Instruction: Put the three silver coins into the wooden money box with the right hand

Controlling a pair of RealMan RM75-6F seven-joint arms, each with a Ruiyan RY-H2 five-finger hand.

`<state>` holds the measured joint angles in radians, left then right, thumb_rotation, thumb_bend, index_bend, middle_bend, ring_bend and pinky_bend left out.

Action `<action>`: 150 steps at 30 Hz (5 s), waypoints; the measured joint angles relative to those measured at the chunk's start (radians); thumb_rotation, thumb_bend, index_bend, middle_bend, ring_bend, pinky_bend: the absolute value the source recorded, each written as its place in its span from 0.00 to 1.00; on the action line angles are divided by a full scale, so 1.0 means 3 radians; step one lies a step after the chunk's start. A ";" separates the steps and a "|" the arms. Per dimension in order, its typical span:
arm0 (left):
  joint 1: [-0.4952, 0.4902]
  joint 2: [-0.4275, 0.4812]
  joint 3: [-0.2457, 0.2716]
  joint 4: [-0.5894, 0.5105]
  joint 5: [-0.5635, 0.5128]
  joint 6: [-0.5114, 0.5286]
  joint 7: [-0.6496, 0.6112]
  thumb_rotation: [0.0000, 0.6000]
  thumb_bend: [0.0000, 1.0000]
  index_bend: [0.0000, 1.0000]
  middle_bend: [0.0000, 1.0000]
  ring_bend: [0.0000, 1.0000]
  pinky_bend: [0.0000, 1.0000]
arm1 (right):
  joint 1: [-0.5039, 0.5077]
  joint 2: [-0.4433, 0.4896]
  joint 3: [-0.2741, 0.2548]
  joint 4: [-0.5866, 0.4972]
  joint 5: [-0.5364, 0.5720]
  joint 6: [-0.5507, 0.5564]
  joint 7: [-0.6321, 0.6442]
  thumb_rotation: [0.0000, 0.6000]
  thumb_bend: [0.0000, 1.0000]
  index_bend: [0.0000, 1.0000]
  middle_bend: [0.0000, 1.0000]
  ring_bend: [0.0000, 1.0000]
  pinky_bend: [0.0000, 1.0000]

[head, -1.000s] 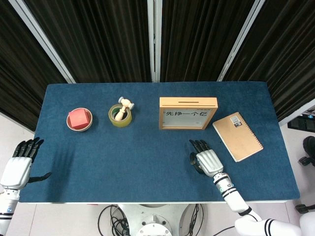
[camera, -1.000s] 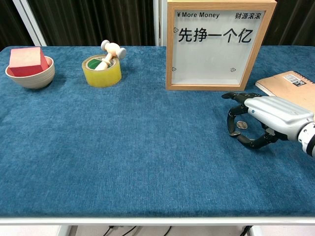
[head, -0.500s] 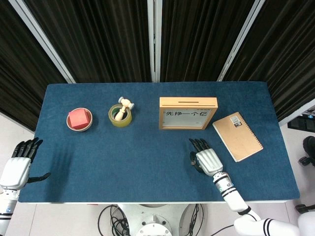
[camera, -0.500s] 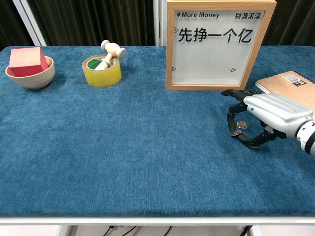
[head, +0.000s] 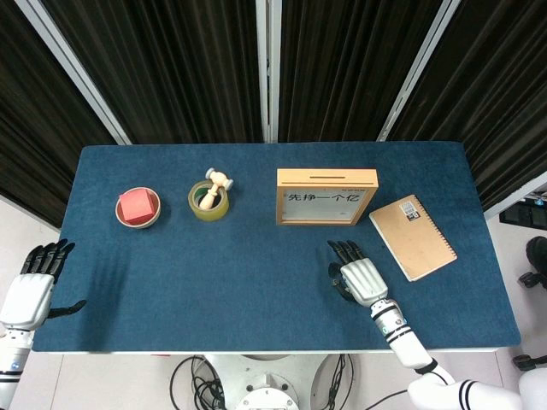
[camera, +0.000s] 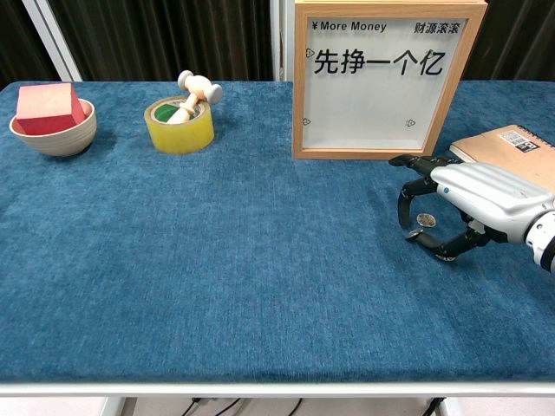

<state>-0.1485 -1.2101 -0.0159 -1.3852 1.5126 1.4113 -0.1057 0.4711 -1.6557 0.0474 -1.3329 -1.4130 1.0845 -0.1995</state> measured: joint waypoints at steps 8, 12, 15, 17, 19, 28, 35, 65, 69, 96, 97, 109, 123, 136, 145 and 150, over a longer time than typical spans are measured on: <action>0.0002 0.0004 -0.0001 -0.0005 -0.0001 0.0003 -0.0010 0.93 0.03 0.01 0.00 0.00 0.00 | -0.0001 -0.0008 0.0008 0.0009 0.0003 0.0010 -0.0005 1.00 0.37 0.58 0.00 0.00 0.00; 0.0002 0.0007 0.0002 -0.0008 0.0000 0.0001 -0.0016 0.92 0.03 0.01 0.00 0.00 0.00 | -0.0007 -0.0016 0.0011 0.0019 0.0001 0.0027 -0.0008 1.00 0.37 0.63 0.00 0.00 0.00; 0.0002 0.0011 0.0003 -0.0016 0.0003 0.0000 -0.0013 0.92 0.03 0.01 0.00 0.00 0.00 | -0.0015 -0.0017 0.0021 0.0024 0.0012 0.0046 -0.0016 1.00 0.38 0.66 0.00 0.00 0.00; 0.0002 0.0016 0.0004 -0.0028 0.0006 0.0003 -0.0008 0.92 0.03 0.01 0.00 0.00 0.00 | -0.0024 -0.0007 0.0028 0.0017 0.0014 0.0071 -0.0023 1.00 0.38 0.67 0.00 0.00 0.00; 0.0005 0.0021 0.0005 -0.0043 0.0010 0.0012 0.0000 0.92 0.03 0.01 0.00 0.00 0.00 | -0.0031 0.0017 0.0039 -0.0007 0.0009 0.0100 -0.0017 1.00 0.38 0.68 0.00 0.00 0.00; 0.0021 0.0050 0.0016 -0.0137 0.0057 0.0070 0.0065 0.92 0.03 0.01 0.00 0.00 0.00 | -0.0114 0.0418 0.0199 -0.0512 -0.0091 0.0487 0.0135 1.00 0.38 0.71 0.01 0.00 0.00; 0.0018 0.0072 0.0016 -0.0191 0.0097 0.0101 0.0095 0.92 0.03 0.01 0.00 0.00 0.00 | -0.0287 0.0903 0.0361 -0.1156 -0.0415 0.1153 0.0331 1.00 0.38 0.72 0.02 0.00 0.00; 0.0011 0.0067 0.0027 -0.0230 0.0157 0.0135 0.0103 0.91 0.03 0.01 0.00 0.00 0.00 | 0.1160 0.1334 0.1630 -0.1425 0.2305 0.0011 -0.1503 1.00 0.43 0.74 0.04 0.00 0.00; 0.0003 0.0070 0.0026 -0.0218 0.0146 0.0113 0.0098 0.91 0.03 0.01 0.00 0.00 0.00 | 0.1315 0.1370 0.1638 -0.1415 0.2770 -0.0108 -0.1579 1.00 0.44 0.74 0.04 0.00 0.00; -0.0007 0.0119 0.0009 -0.0219 0.0097 0.0087 0.0074 0.91 0.03 0.01 0.00 0.00 0.00 | 0.1944 0.1371 0.1251 -0.1212 0.3747 -0.0201 -0.1569 1.00 0.44 0.75 0.03 0.00 0.00; -0.0006 0.0120 0.0009 -0.0214 0.0095 0.0087 0.0068 0.91 0.03 0.01 0.00 0.00 0.00 | 0.1952 0.1365 0.1243 -0.1206 0.3742 -0.0195 -0.1561 1.00 0.44 0.75 0.03 0.00 0.00; -0.0003 0.0105 0.0010 -0.0168 0.0091 0.0087 0.0018 0.91 0.03 0.01 0.00 0.00 0.00 | 0.2019 0.1367 0.1157 -0.1179 0.3777 -0.0227 -0.1507 1.00 0.42 0.47 0.02 0.00 0.00; -0.0009 0.0119 -0.0011 -0.0211 0.0080 0.0097 0.0049 0.92 0.03 0.01 0.00 0.00 0.00 | 0.1903 0.1455 0.1113 -0.1228 0.3467 -0.0278 -0.1131 1.00 0.35 0.00 0.00 0.00 0.00; -0.0005 0.0130 -0.0010 -0.0255 0.0083 0.0105 0.0110 0.92 0.03 0.01 0.00 0.00 0.00 | 0.1122 0.1766 0.0811 -0.1780 0.1829 0.0282 -0.0428 1.00 0.35 0.00 0.00 0.00 0.00; -0.0022 0.0113 -0.0007 -0.0278 0.0083 0.0075 0.0176 0.92 0.03 0.01 0.00 0.00 0.00 | 0.0118 0.1533 -0.0041 -0.1261 -0.0043 0.1068 0.0548 1.00 0.34 0.00 0.00 0.00 0.00; -0.0018 0.0103 -0.0001 -0.0302 0.0087 0.0081 0.0215 0.92 0.03 0.01 0.00 0.00 0.00 | -0.0321 0.1113 -0.0389 -0.0513 -0.0367 0.1322 0.0795 1.00 0.34 0.00 0.00 0.00 0.00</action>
<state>-0.1537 -1.1793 -0.0162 -1.4758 1.5387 1.4355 -0.0411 0.3749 -1.3219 -0.0694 -1.4869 -1.5230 1.4810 0.0389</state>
